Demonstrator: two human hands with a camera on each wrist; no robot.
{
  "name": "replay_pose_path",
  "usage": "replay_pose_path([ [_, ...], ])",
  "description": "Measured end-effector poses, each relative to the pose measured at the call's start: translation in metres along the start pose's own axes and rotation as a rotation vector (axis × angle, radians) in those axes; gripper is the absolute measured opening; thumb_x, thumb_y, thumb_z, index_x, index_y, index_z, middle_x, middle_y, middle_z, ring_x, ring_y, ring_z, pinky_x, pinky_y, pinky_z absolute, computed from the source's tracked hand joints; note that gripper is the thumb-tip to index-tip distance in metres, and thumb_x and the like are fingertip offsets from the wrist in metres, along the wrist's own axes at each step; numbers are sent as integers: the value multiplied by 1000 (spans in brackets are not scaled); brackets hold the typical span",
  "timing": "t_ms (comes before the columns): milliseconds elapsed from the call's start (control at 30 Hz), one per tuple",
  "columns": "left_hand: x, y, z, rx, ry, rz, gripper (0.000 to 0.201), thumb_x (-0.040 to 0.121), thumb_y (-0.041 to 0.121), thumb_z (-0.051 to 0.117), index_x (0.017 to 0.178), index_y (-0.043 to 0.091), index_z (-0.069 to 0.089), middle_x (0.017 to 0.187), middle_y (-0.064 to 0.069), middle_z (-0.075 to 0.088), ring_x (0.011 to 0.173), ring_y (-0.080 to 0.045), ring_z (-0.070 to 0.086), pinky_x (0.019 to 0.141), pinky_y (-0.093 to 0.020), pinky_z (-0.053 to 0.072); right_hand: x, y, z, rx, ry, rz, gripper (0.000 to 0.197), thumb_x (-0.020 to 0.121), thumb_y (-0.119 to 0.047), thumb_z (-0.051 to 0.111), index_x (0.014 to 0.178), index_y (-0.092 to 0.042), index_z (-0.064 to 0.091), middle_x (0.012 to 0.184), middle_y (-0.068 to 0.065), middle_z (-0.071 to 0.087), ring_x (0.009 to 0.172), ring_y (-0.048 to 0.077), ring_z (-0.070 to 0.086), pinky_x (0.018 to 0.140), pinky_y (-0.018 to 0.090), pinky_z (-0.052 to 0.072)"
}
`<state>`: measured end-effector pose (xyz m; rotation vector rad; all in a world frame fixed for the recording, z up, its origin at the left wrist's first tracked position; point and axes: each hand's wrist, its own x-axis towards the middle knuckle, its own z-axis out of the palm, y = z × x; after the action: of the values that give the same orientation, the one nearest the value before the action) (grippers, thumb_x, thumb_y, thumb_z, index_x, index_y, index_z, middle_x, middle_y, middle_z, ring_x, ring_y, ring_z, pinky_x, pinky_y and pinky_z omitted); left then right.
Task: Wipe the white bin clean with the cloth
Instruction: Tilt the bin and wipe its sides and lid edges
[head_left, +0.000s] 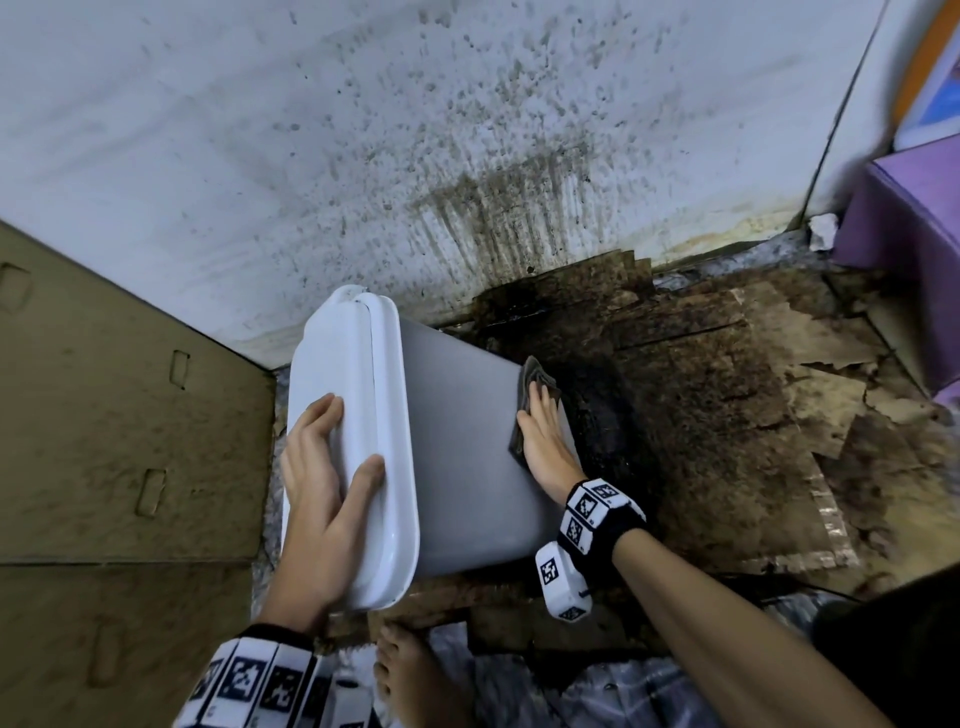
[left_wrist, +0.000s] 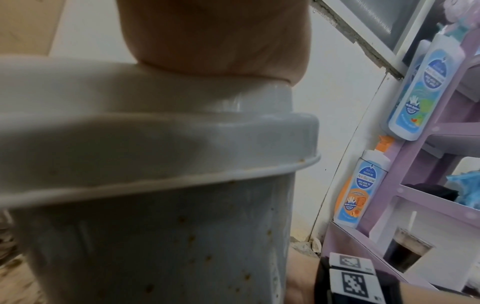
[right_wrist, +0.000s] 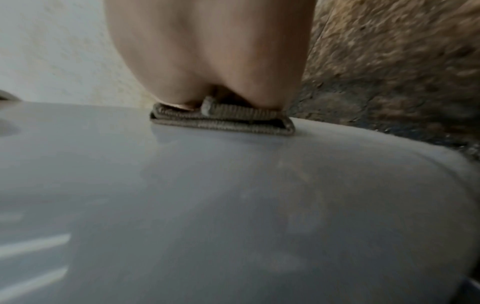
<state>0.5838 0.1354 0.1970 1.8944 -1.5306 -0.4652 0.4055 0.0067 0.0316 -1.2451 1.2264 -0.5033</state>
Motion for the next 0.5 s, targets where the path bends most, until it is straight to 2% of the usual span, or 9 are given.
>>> replay_pose_path([
  [100,1,0,0,9,-4,1,67,93,52,45,151,20,34,152,13,31,145,3,19,124,-40,18,-13,-16,13,31,-6,-64,56,111,-23,24,160,-23,-3,169,-2,-13,154,12,-16,126,37,-8],
  [167,1,1,1,11,-3,-1,66,94,52,45,150,20,34,151,14,31,146,2,19,123,-39,17,-26,-34,23,44,-21,-160,56,111,-22,25,160,-25,-3,168,-2,-13,155,13,-16,126,37,-6],
  [233,2,0,1,9,3,8,65,94,53,44,150,22,34,150,15,31,145,3,19,123,-38,17,-41,-56,33,29,-48,-290,56,111,-22,26,160,-25,-1,167,-6,-14,154,10,-16,125,32,-7],
  [333,2,0,1,16,4,5,66,93,54,43,150,21,34,149,16,30,144,8,18,122,-36,17,-60,-78,45,24,-122,-397,56,111,-25,24,160,-29,-1,159,-22,-14,151,2,-18,122,24,-9],
  [500,2,-1,0,10,-6,-5,67,92,56,44,150,22,34,149,18,29,143,10,18,121,-31,16,-51,-60,42,-111,-116,-521,58,110,-36,20,161,-26,-6,168,-10,-16,152,0,-17,126,29,-5],
])
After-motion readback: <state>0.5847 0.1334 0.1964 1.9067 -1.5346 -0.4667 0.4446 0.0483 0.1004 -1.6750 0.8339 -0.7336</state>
